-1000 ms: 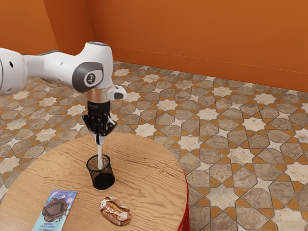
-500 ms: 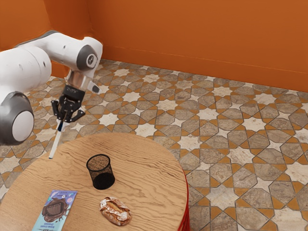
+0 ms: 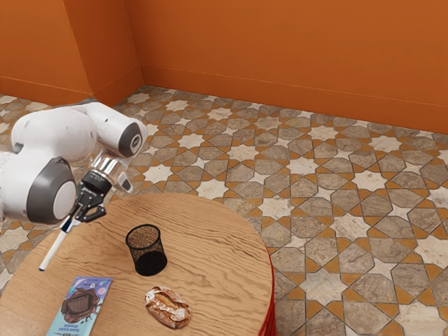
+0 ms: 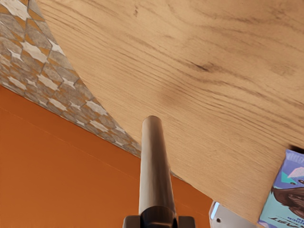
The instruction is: Take the marker out of the pen holder and place it to the left of the pen holder.
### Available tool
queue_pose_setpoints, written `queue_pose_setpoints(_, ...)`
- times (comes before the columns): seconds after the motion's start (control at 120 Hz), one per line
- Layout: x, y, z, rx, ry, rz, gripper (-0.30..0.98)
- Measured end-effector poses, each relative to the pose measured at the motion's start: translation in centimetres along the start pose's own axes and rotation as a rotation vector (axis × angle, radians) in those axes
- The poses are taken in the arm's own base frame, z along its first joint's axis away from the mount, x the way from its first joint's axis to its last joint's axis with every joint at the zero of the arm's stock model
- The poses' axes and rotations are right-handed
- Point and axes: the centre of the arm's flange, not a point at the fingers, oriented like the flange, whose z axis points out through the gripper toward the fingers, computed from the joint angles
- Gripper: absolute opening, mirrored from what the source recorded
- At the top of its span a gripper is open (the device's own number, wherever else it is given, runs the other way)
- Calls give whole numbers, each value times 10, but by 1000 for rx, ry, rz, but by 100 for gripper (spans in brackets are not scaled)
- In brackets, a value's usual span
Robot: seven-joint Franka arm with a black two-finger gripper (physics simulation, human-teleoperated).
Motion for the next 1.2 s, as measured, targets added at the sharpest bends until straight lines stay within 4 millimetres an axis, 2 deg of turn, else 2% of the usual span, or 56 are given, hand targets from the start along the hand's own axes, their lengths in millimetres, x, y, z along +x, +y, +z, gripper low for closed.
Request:
queue_pose_setpoints(0.117, 13, 3, 2, 11, 6, 5, -9)
queue_pose_setpoints(0.283, 17, 1, 2, 2, 17, 11, 28)
queue_pose_setpoints(0.408, 16, -1, 1, -2, 23, 13, 46)
queue_pose_setpoints(0.617, 14, -4, -1, -10, 42, 16, 60)
queue_pose_setpoints(0.667, 8, -7, -7, -16, 65, 17, 62)
queue_pose_setpoints(0.767, -37, -22, -30, -74, 181, 48, 64)
queue_pose_setpoints(0.833, -91, -22, -64, -146, 344, 113, 66)
queue_pose_setpoints(0.9, -149, -6, -94, -210, 512, 210, 66)
queue_pose_setpoints(0.983, -234, 2, -123, -265, 717, 293, 67)
queue_pose_setpoints(1.033, -270, 0, -133, -286, 806, 316, 67)
queue_pose_setpoints(1.092, -309, -3, -127, -298, 884, 329, 68)
queue_pose_setpoints(1.2, -352, -13, -137, -317, 1000, 330, 68)
